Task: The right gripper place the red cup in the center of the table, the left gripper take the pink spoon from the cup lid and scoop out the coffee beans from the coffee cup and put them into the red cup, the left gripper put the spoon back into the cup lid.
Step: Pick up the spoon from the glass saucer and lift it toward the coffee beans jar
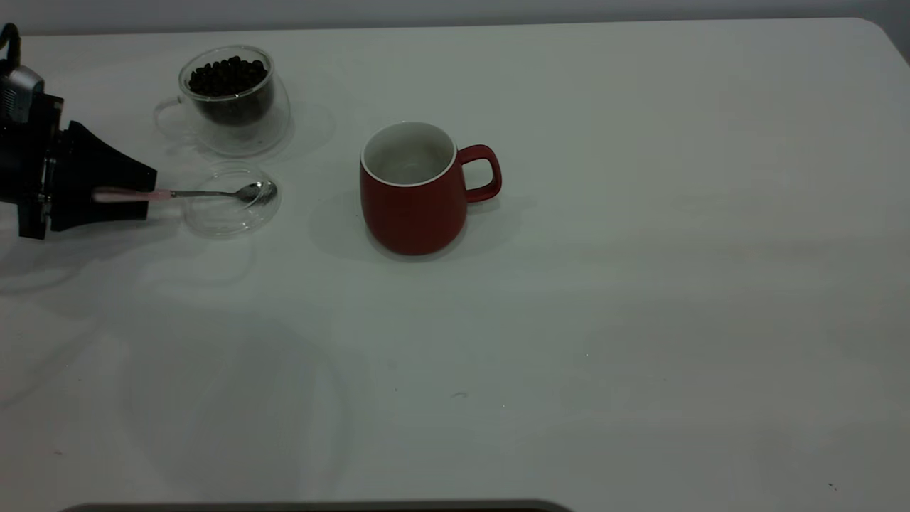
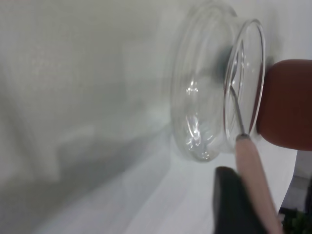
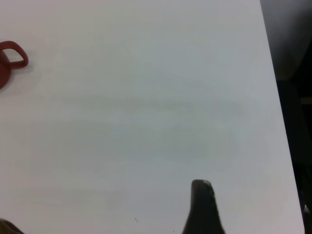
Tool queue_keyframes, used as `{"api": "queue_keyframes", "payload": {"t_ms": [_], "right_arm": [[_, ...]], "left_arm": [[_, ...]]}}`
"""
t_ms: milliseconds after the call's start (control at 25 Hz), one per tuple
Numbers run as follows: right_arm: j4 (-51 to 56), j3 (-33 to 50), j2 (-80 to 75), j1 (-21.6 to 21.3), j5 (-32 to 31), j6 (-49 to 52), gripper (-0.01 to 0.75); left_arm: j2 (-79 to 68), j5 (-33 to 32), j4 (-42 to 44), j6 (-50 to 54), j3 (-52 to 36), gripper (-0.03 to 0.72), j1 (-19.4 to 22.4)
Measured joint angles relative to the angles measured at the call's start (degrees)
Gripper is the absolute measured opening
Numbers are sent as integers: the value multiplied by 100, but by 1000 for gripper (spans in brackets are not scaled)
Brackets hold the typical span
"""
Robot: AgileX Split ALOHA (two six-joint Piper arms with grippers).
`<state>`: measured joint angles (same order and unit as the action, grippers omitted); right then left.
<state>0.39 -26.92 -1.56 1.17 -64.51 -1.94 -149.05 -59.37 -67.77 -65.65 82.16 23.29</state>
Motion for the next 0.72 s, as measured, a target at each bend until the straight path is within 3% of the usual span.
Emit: {"api": "queue_keyframes", "payload": {"t_ms": [280,720], "right_arm": [[0,0,0,0,0,0,590],[0,0,0,0,0,0,590]], "left_arm": [[0,96,-65,-27,0,125,37],[245,-547,267,-91,0,118,653]]}}
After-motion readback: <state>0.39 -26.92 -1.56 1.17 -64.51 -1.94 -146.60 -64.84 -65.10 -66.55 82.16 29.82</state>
